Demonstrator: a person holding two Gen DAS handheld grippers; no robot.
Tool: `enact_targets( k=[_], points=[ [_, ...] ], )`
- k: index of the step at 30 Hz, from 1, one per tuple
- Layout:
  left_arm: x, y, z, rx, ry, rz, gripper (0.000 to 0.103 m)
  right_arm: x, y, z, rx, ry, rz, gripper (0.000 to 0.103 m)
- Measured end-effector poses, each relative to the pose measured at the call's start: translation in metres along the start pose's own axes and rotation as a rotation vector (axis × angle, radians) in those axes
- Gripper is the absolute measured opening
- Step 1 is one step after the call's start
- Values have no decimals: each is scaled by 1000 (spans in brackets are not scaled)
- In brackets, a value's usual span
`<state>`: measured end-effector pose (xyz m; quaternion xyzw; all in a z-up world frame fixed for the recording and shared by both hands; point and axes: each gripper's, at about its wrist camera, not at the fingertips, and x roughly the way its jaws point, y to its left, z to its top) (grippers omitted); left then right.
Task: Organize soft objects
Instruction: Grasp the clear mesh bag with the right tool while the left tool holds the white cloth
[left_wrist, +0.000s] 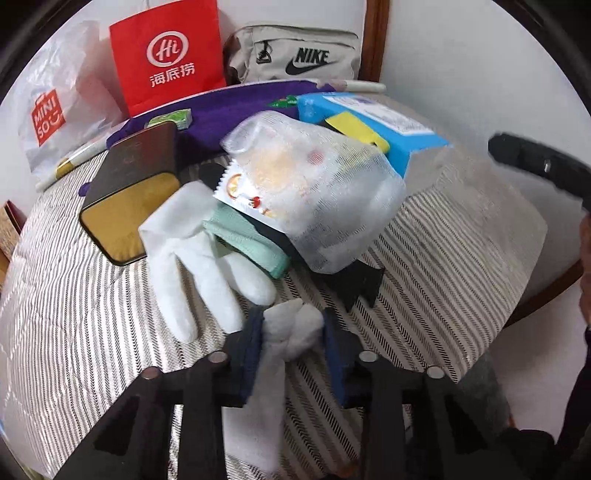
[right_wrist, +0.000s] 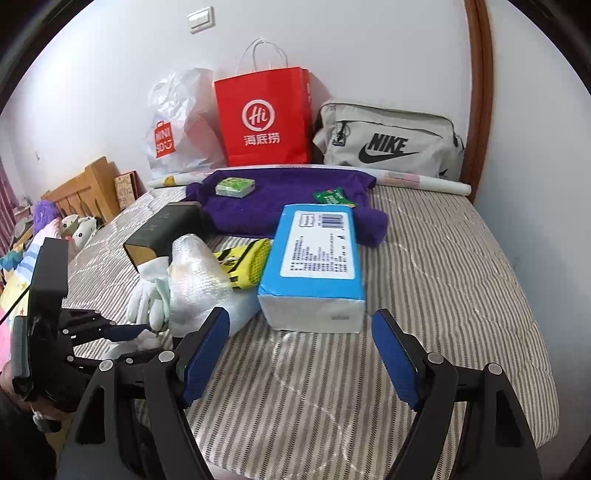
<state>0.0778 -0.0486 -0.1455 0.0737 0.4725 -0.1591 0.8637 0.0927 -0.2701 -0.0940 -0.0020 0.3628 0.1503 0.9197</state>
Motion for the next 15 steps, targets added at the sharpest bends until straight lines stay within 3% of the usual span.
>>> enact_targets(
  k=[6,9,15],
  points=[
    [-24,28,3,-63,-60,19,28,9,21,4,-47,3,23,79],
    [-32,50,3,-109,-83,65,28,18,37,9,-90,1,36,79],
    [-29,89,9,-184,-83,94,28,37,70,23,-184,-16,55,78]
  ],
)
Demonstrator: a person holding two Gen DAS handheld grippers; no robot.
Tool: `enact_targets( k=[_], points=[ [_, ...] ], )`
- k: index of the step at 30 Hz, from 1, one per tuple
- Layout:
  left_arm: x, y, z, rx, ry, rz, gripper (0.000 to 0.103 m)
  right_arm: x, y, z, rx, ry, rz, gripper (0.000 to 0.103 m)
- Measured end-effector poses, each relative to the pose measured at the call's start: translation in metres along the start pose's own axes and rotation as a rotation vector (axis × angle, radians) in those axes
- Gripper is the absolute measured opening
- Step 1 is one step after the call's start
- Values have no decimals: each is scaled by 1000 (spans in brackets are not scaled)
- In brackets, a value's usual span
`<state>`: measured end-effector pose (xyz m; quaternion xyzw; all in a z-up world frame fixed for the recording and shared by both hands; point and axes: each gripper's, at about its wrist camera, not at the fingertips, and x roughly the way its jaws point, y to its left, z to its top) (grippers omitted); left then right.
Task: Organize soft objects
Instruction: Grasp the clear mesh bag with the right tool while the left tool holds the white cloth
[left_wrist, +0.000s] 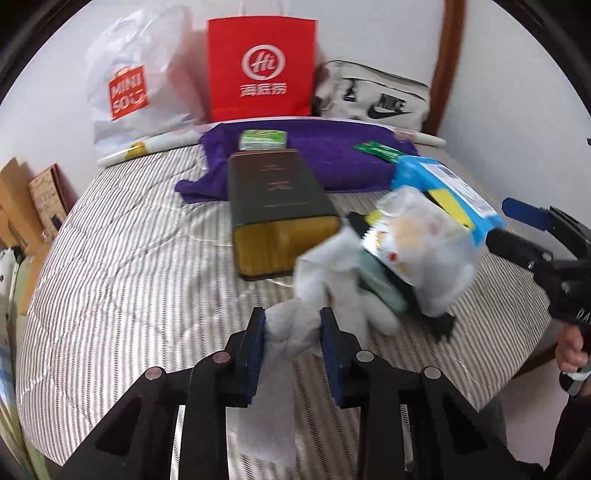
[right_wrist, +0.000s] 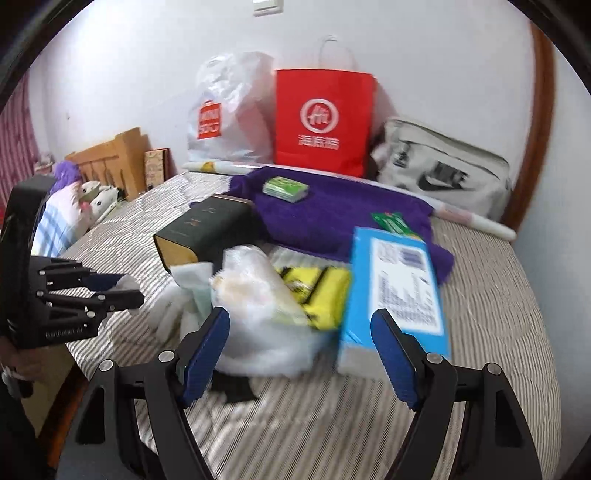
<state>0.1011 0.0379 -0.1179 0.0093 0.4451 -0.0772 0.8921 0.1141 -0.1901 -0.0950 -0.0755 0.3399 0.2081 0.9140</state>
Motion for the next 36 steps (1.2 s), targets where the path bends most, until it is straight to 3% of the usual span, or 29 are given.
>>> enact_targets(
  k=[2,6,7,9,11,14,25,36],
  points=[
    [3,9,3,-18,7,-4,28,10,9,5,-19,4,-5,67],
    [9,22,7,-21,26,-21,28,40,23,9,-66,68,-39,62],
    [11,24,9,-22,28,-28,28,47,26,8,-72,89,-49,57],
    [13,29,12,-22,33,-47,28,58,28,7,-75,123,-67,39],
    [16,33,15,-19,35,-64,28,61,27,9,-56,129,-44,11],
    [20,36,17,-17,34,-88,28,55,22,14,-30,114,-41,6],
    [39,37,12,-57,67,-142,28,5,2,21,54,37,-43,5],
    [30,32,2,-111,58,-140,28,-28,-25,-41,113,111,-56,5]
  ],
)
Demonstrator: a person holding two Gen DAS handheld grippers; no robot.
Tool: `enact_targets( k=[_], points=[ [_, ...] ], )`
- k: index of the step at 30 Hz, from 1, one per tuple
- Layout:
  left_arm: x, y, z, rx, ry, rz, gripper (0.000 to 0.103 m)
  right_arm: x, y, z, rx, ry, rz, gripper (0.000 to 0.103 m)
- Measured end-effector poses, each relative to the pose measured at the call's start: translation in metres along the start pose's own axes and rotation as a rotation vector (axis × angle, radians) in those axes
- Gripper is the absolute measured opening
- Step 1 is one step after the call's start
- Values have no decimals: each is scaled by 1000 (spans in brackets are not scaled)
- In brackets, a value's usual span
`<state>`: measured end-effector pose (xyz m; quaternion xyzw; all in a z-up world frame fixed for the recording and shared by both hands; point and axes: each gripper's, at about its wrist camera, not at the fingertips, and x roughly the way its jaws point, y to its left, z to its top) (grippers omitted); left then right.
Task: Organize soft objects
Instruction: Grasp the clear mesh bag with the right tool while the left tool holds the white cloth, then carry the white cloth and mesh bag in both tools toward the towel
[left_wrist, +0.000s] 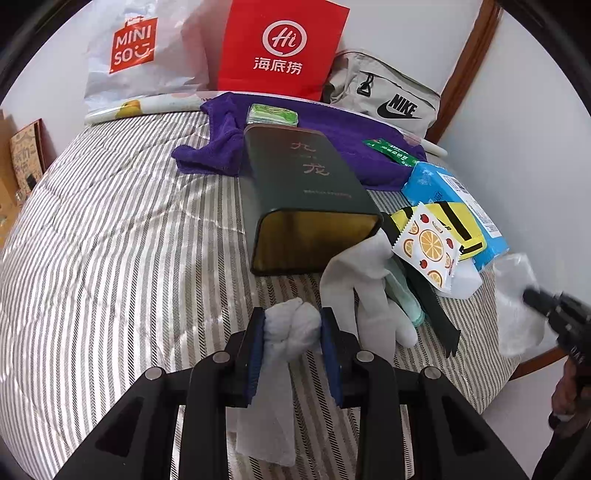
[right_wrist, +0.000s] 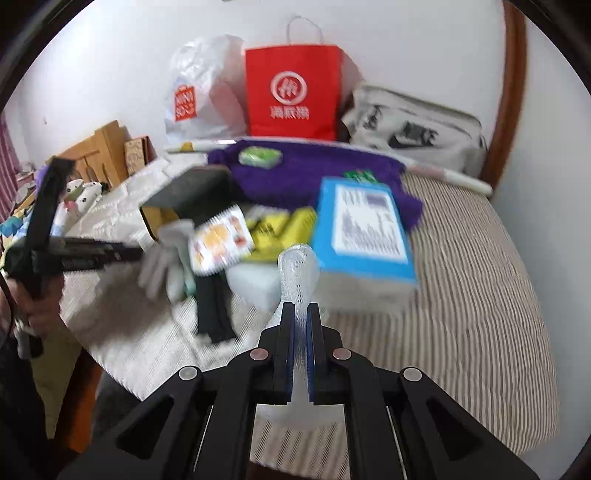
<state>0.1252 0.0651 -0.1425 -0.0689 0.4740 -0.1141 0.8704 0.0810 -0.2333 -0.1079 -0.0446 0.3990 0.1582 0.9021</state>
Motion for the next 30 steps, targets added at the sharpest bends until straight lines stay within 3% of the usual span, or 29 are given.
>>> enact_targets(
  k=[6,15,30],
  points=[
    [4,-1,-7,-36,22,38,28,13,-37,-24,78,50,-49,5],
    [-10,-1,-7,-86,7,94,28,38,-68,-34,143,91,-12,5],
    [-42,-24,42,-79,-83,92,28,-12,-59,11,26,-60,117,5]
  ],
)
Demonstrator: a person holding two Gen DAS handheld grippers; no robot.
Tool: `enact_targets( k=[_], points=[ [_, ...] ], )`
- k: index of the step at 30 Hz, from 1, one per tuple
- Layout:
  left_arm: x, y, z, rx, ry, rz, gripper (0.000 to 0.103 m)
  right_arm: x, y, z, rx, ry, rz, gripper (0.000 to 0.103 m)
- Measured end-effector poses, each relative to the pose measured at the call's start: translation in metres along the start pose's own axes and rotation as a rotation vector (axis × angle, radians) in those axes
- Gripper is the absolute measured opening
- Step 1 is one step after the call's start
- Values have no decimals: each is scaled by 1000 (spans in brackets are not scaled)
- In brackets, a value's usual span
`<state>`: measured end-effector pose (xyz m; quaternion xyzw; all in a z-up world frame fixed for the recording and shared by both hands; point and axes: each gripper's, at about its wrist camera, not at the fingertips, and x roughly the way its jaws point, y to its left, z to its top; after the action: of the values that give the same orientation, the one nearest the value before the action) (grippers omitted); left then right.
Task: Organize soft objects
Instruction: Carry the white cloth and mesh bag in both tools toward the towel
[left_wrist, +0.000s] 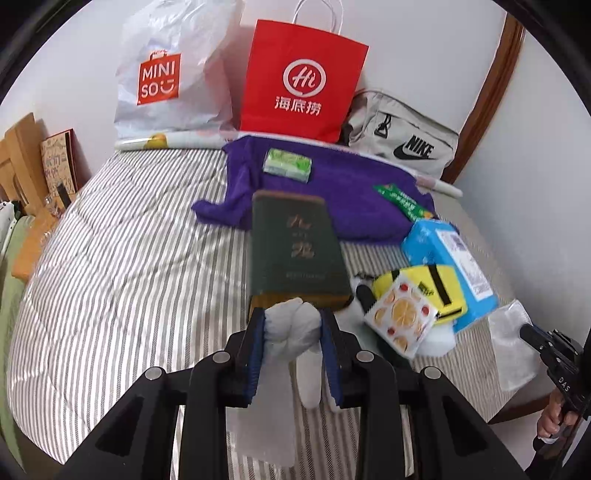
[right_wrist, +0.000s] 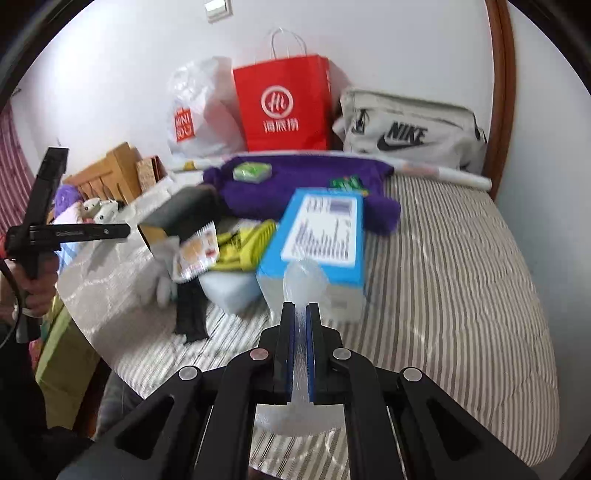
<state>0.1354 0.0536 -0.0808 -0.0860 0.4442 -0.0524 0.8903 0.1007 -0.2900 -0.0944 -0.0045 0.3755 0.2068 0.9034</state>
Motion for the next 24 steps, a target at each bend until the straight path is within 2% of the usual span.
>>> enact_targets(
  k=[17,22,24],
  points=[
    [18,-6,54,44,-16,2,28,19,2,79,-48,-60,22,5],
    [29,-11,50,56,4,-18,28,29,-6,63,-50,8,14,9],
    [35,-11,46,47,20,-26,28,33,-9,42,-48,63,20,22]
  ],
)
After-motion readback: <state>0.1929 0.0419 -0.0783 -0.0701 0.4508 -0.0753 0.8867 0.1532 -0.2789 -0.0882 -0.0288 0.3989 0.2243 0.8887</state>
